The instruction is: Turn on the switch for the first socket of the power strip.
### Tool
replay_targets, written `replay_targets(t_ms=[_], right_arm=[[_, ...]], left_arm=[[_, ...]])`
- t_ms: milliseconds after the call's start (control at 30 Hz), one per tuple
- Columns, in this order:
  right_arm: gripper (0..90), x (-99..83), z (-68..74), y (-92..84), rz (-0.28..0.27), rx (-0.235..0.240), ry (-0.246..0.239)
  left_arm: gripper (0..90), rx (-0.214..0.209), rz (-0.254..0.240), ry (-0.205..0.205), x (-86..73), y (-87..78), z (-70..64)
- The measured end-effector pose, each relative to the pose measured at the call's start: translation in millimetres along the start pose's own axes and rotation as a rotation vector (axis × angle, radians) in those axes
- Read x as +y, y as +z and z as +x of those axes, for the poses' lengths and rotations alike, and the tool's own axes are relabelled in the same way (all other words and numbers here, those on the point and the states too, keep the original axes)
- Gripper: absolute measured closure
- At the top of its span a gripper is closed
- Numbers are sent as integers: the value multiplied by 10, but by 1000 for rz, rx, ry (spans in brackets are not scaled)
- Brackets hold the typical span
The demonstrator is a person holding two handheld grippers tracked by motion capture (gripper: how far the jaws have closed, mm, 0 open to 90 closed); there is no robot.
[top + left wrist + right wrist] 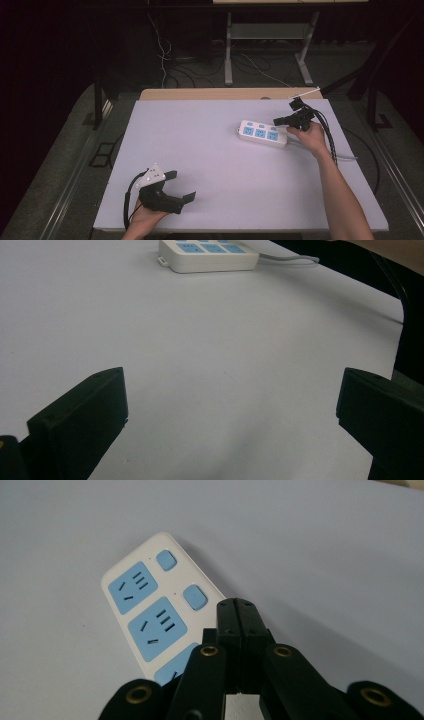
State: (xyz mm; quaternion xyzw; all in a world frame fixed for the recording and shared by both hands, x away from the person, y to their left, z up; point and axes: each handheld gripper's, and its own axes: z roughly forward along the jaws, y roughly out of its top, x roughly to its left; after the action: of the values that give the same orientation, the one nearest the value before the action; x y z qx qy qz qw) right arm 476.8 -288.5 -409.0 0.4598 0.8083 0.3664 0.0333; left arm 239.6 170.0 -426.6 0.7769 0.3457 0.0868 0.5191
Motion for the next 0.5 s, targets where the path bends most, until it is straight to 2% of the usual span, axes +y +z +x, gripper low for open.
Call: replay_targets(t_ms=[200, 300, 500], right_arm=[[898, -42, -18, 29, -7, 7, 25], [898, -83, -33, 73, 6, 7, 31], [900, -129, -61, 80, -28, 20, 51]], left_arm=[[0, -4, 3, 0, -2, -1, -4], [0, -4, 4, 2, -2, -2, -5], [0, -4, 10, 3, -3, 4, -2]])
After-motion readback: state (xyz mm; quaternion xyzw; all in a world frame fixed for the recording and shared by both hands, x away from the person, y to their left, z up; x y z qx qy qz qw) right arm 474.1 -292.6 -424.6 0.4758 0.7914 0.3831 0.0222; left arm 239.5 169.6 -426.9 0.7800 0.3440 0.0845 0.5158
